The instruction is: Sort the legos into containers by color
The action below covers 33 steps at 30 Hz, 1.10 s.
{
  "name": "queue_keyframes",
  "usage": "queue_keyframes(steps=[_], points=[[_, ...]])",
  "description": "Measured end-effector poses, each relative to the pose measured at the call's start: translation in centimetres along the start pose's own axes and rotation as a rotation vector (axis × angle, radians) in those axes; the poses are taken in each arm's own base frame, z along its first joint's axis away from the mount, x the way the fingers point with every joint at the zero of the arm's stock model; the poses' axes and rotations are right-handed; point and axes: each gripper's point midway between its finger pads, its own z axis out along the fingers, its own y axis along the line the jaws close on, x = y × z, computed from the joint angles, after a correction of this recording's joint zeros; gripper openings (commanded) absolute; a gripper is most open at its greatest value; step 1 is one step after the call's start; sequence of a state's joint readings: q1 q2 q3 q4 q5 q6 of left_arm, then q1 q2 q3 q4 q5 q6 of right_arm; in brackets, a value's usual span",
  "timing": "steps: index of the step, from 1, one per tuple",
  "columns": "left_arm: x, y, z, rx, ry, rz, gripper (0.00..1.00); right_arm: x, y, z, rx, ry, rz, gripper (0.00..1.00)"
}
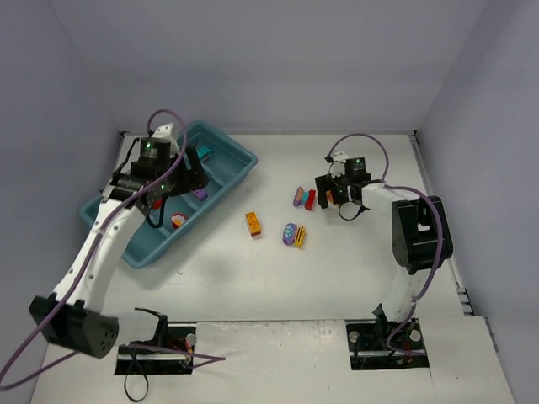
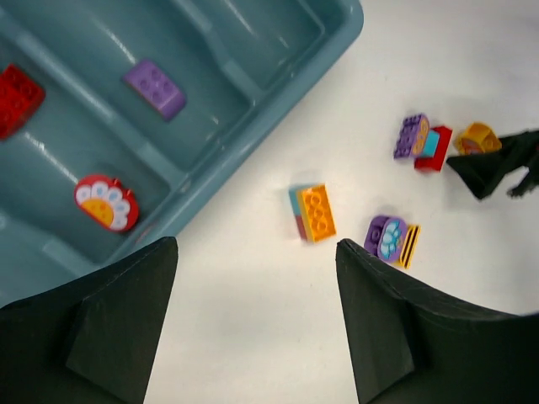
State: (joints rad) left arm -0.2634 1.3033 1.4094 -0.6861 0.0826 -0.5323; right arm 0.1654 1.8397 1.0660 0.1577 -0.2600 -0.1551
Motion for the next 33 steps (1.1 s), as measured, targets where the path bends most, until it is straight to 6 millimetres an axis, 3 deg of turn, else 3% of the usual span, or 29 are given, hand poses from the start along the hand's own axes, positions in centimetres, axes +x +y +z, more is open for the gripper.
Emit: queue_keyframes(steps=[2, 3, 5, 6, 8, 9, 10, 12, 15, 19, 22, 25, 28, 33], points=[[1.3, 0.5, -1.4, 0.003, 0.011, 0.0, 0.69, 0.0, 0.2, 0.5, -0.018, -0.001, -0.011, 0.78], [1.9, 0.7, -2.1, 0.005, 0.017, 0.0, 0.69, 0.1, 0.3, 0.6, -0.025, 0.0, -0.014, 0.65], [2.8, 1.0, -3.3, 0.014, 0.021, 0.0, 0.69, 0.1, 0.5, 0.6, -0.042, -0.002, -0.021, 0.5], [3.3, 1.1, -3.8, 0.018, 0.025, 0.0, 0.69, 0.0, 0.7, 0.6, -0.048, -0.007, -0.025, 0.34], [3.9, 1.2, -4.7, 0.03, 0.027, -0.001, 0.69, -0.2, 1.2, 0.7, -0.059, -0.013, -0.039, 0.17], [4.1, 1.1, -5.1, 0.039, 0.029, -0.002, 0.69, -0.4, 1.5, 0.6, -0.061, -0.018, -0.044, 0.04], [4.1, 0.9, -5.3, 0.05, 0.027, -0.004, 0.69, -0.4, 2.0, 0.4, -0.062, -0.02, -0.056, 0.01], [4.2, 0.5, -5.6, 0.075, 0.035, -0.013, 0.69, -0.7, 3.6, -0.3, -0.074, -0.032, -0.091, 0.0], [4.3, -0.7, -5.9, 0.126, 0.063, -0.036, 0.69, -2.5, 8.1, -2.8, -0.128, -0.097, -0.18, 0.0], [3.6, -3.2, -6.3, 0.226, 0.095, -0.076, 0.7, -6.9, 15.5, -8.5, -0.248, -0.276, -0.305, 0.02], [3.4, -5.2, -6.6, 0.302, 0.124, -0.094, 0.75, -8.8, 20.6, -13.3, -0.346, -0.396, -0.387, 0.03], [4.0, -7.6, -6.7, 0.374, 0.165, -0.087, 0.75, -9.3, 25.0, -16.7, -0.443, -0.463, -0.453, 0.04], [5.0, -10.1, -6.9, 0.438, 0.217, -0.056, 0.75, -8.9, 28.2, -18.7, -0.521, -0.484, -0.502, 0.04], [6.7, -12.7, -6.9, 0.496, 0.285, -0.011, 0.75, -8.1, 31.0, -20.2, -0.593, -0.482, -0.546, 0.06]])
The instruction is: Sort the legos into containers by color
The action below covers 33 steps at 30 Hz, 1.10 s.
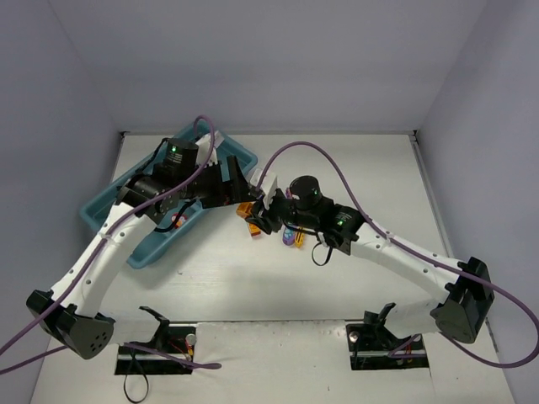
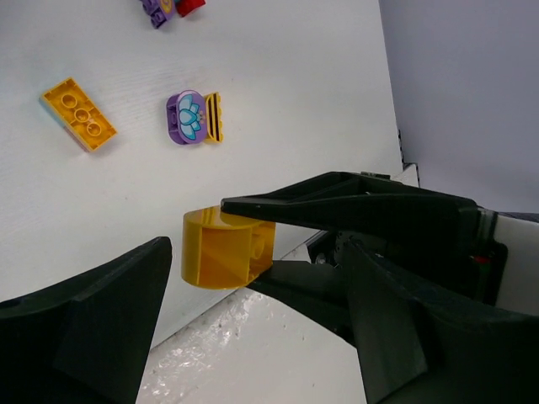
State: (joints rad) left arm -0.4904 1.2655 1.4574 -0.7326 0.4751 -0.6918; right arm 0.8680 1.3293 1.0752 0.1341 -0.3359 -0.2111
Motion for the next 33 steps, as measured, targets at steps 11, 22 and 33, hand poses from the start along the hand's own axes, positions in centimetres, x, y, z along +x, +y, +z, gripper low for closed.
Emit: queue_keyframes(steps=[11, 22, 33], points=[[1.2, 1.2, 1.0, -0.041, 0.073, 0.006, 0.66, -1.2, 0.4, -0.1, -0.024, -0.024, -0.015, 0.07], [2.2, 1.5, 2.3, -0.018, 0.115, 0.023, 0.08, -1.1, 0.8, -0.2, -0.052, -0.019, -0.015, 0.11], [0.2, 5.1, 1.9, -0.167, 0.034, 0.037, 0.0, -1.1, -0.5, -0.3, 0.007, -0.017, 0.0, 0.91]])
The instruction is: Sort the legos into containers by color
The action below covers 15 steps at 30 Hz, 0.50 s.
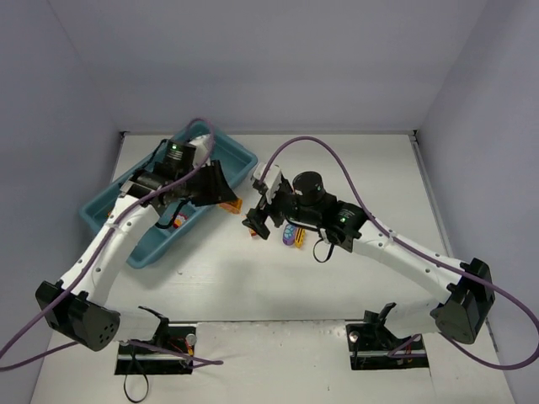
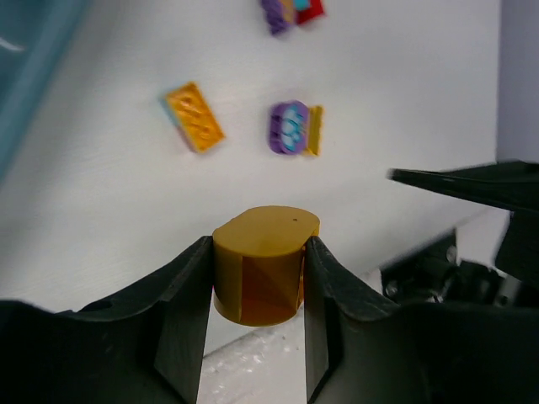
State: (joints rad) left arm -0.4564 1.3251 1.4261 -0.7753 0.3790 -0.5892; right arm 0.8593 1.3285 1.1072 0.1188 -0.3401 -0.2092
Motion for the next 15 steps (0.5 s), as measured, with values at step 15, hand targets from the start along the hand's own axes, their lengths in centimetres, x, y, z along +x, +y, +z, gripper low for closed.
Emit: queue_keyframes(steps=[15], points=[[-3.9, 25.5, -10.7, -0.839, -0.321, -0.428, 0.27, 4.6, -4.6, -2.3, 0.302, 0.113, 0.25, 0.91]])
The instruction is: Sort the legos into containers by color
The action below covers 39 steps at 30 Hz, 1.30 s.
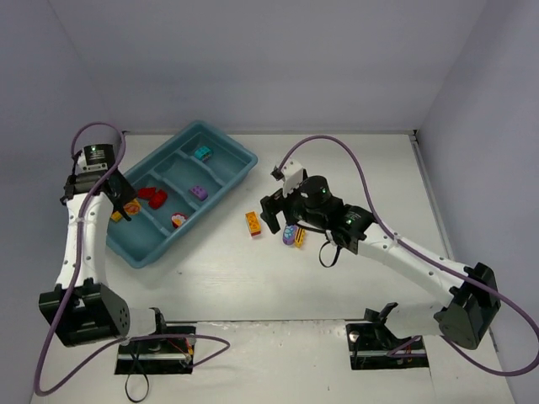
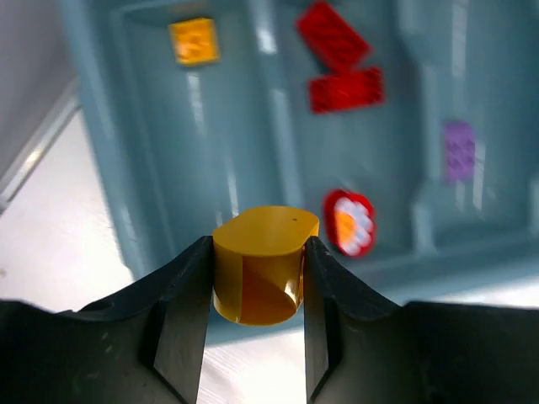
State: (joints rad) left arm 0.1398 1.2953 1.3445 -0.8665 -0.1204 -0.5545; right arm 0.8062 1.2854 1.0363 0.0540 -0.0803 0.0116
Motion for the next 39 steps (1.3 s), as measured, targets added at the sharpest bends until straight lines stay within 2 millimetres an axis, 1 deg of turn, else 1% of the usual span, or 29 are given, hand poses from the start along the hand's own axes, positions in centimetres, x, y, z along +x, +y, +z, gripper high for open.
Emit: queue_keyframes(steps=[2, 4, 7, 8, 10, 11, 14, 18, 22, 24, 28, 31, 34, 37, 39], points=[[-0.5, 2.2, 1.5, -0.085, 0.006, -0.043, 0.3, 1.1, -0.3, 0.0, 0.025, 0.03, 0.031, 0.9], [-0.6, 3.5, 3.0, -0.141, 0.021, -0.069, 0.34, 2.0, -0.6, 0.0, 0.051, 0.057, 0.062, 0.87], [-0.1, 4.6, 5.3, -0.201, 0.056, -0.086, 0.41, 2.8, -0.9, 0.3, 0.081, 0.082, 0.105, 0.83], [0.2, 4.9, 6.1, -0.217, 0.072, -0.087, 0.46, 3.1, -1.0, 0.5, 0.088, 0.09, 0.12, 0.82], [0.8, 5.3, 7.3, -0.242, 0.096, -0.088, 0.51, 4.0, -1.0, 1.1, 0.101, 0.12, 0.152, 0.81], [1.1, 5.4, 7.8, -0.25, 0.109, -0.086, 0.58, 4.6, -1.0, 1.5, 0.106, 0.137, 0.167, 0.81], [1.2, 5.4, 8.4, -0.256, 0.117, -0.087, 0.7, 6.3, -0.9, 3.0, 0.118, 0.198, 0.208, 0.81], [0.9, 5.2, 8.2, -0.241, 0.104, -0.095, 0.73, 8.3, -0.7, 5.1, 0.144, 0.265, 0.259, 0.8], [0.7, 4.1, 7.4, -0.173, 0.091, -0.114, 0.73, 9.7, -0.8, 7.2, 0.191, 0.308, 0.297, 0.76], [1.0, 3.4, 6.3, -0.114, 0.081, -0.128, 0.73, 10.2, -1.1, 8.2, 0.217, 0.325, 0.31, 0.76], [2.1, 1.8, 3.4, 0.007, 0.06, -0.13, 0.73, 10.6, -1.3, 10.3, 0.256, 0.344, 0.319, 0.76], [3.2, 0.4, 0.9, 0.105, 0.043, -0.111, 0.73, 10.8, -1.3, 11.6, 0.276, 0.358, 0.32, 0.77], [4.4, -0.5, -1.5, 0.183, 0.028, -0.084, 0.73, 11.1, -1.3, 12.8, 0.292, 0.372, 0.321, 0.77], [5.4, -1.1, -3.6, 0.247, 0.018, -0.061, 0.73, 12.3, -1.3, 13.7, 0.31, 0.398, 0.322, 0.76], [6.0, -1.2, -4.5, 0.268, 0.019, -0.049, 0.73, 13.2, -1.4, 14.0, 0.322, 0.425, 0.32, 0.75]])
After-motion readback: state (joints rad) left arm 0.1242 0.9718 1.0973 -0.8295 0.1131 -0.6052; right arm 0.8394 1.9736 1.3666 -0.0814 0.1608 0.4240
